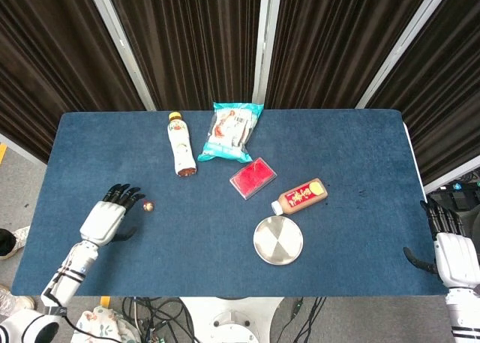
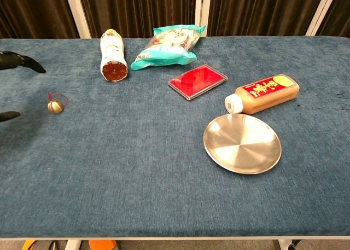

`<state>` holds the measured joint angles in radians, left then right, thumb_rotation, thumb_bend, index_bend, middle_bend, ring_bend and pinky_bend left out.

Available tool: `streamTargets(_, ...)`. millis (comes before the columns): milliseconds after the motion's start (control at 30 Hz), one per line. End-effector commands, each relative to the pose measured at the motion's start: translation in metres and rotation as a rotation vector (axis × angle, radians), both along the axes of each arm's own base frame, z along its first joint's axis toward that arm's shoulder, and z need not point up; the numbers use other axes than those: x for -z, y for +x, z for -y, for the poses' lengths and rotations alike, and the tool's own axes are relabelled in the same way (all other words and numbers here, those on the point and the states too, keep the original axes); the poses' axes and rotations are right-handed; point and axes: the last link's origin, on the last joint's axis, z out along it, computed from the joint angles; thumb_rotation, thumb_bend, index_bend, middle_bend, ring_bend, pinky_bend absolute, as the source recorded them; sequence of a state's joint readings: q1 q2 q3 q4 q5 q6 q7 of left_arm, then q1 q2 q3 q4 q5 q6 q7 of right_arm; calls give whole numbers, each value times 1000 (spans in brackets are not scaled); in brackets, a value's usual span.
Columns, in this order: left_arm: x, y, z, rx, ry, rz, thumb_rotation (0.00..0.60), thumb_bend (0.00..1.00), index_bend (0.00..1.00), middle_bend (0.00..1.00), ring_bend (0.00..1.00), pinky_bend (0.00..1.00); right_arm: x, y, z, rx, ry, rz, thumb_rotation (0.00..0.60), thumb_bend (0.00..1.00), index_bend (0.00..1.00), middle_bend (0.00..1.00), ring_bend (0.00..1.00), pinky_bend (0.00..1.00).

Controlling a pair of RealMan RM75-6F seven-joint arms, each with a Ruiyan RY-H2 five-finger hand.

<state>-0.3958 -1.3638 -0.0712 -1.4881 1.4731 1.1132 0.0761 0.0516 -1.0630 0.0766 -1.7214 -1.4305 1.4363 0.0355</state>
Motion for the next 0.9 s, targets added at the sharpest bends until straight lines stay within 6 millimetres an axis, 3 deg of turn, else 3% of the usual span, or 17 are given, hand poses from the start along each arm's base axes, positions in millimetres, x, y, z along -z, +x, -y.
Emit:
streamTargets(33, 11, 2, -6, -3, -23, 7, 600, 278, 201, 85, 0, 6, -1, 2, 1, -8, -3, -3, 600, 147, 0, 0, 0, 0)
streamTargets(267, 30, 3, -20, -18, -45, 18, 600, 278, 217, 85, 0, 5, 1, 3, 1, -3, 14, -4, 600, 148, 0, 0, 0, 0)
streamTargets(900, 39, -2, -38, -54, -43, -34, 600, 334, 346, 87, 0, 5, 4, -4, 0, 17, 24, -1, 600, 148, 0, 0, 0, 0)
